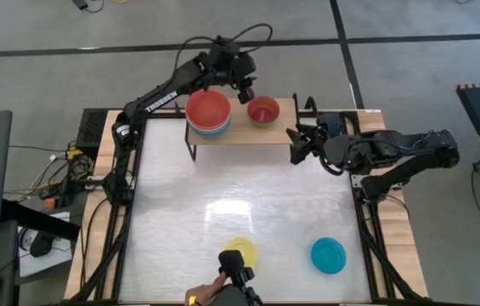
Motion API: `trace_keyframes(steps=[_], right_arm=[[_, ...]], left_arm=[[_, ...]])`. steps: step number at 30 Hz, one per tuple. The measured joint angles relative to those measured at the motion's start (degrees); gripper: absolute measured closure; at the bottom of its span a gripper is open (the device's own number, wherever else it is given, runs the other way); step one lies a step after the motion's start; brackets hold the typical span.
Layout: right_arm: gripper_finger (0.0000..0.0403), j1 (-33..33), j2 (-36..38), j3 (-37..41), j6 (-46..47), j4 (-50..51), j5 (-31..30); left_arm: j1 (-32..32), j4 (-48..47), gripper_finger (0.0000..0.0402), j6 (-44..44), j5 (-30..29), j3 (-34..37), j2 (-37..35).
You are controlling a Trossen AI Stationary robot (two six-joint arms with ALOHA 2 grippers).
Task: Place and stack bowls onto a shelf
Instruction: Stack the transparent blue bowl on top of the transparent pink bowl on the shelf
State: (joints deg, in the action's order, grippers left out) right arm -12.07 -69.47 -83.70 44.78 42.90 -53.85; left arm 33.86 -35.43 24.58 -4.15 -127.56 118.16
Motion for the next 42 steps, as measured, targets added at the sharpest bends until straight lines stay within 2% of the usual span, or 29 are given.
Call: trace_keyframes(steps=[5, 10, 13, 20, 28, 31, 36, 42], right_arm=[[0.02, -1.1, 0.2, 0.0, 6.1, 12.2, 3.0], [0.02, -1.3, 0.3, 2.0, 11.4, 18.6, 12.4], [0.02, -1.3, 0.1, 5.3, 13.8, 21.1, 18.4], [0.02, -1.6, 0.5, 16.3, 14.6, 22.9, 33.1], [0.02, -6.3, 1.0, 27.9, 12.1, 19.8, 46.1], [0.02, -8.3, 1.6, 30.7, 12.0, 17.8, 49.1], [0.02, -11.6, 4.2, 33.8, 12.6, 14.7, 52.2], [0.02, -13.5, 7.4, 35.9, 14.3, 12.1, 52.2]], left_arm=[[-0.2, -7.0, 0.0279, -5.1, 5.3, -7.5, -0.1], [-0.9, -9.1, 0.0279, -13.1, 14.1, -6.2, -2.8], [-2.7, -12.2, 0.0279, -14.9, 16.4, -6.2, -3.4], [-9.8, -17.2, 0.0279, -16.5, 15.9, -6.2, -3.8], [-17.2, -18.3, 0.0301, -22.4, 16.2, -6.2, -3.9], [-19.9, -17.6, 0.0315, -24.1, 14.2, -6.2, -3.9], [-24.0, -16.5, 0.0331, -26.1, 7.5, -6.1, -5.2], [-26.4, -10.7, 0.0334, -28.0, 4.7, -6.2, -12.1]])
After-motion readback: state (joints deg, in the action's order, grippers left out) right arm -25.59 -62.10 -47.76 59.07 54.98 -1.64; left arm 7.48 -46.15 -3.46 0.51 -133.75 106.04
